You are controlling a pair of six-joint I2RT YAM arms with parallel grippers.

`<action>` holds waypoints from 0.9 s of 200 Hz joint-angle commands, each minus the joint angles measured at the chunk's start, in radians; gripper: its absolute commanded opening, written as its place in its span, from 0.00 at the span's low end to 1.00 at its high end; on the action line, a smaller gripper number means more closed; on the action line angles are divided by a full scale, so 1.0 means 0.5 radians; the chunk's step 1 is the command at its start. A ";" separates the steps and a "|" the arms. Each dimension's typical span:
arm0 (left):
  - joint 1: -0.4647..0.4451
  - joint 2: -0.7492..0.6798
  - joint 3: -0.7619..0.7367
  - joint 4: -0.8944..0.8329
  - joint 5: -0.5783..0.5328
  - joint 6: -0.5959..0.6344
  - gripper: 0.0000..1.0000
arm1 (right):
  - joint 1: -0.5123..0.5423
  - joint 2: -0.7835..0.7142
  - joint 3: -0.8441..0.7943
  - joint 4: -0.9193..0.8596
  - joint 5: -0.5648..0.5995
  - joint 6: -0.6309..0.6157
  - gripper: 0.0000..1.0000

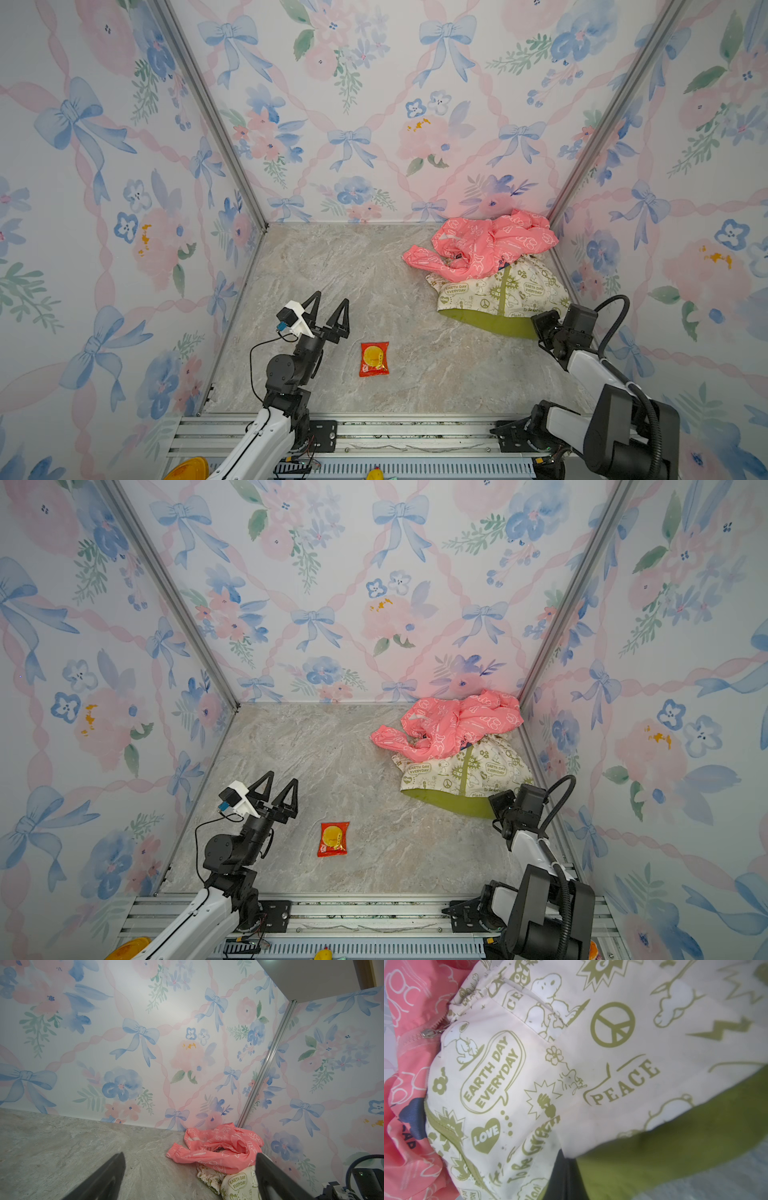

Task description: Pick out a specific cloth from the pile

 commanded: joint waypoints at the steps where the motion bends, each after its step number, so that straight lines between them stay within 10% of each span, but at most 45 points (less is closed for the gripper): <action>1: -0.007 -0.023 -0.051 0.024 -0.024 -0.010 0.98 | -0.011 -0.034 0.060 0.032 0.011 -0.051 0.00; 53: -0.008 -0.016 -0.051 0.025 -0.035 -0.010 0.98 | -0.011 -0.136 0.096 -0.047 0.034 -0.094 0.00; 180: -0.008 0.014 -0.050 0.025 -0.068 0.036 0.98 | -0.195 -0.365 0.186 -0.597 0.275 -0.344 0.65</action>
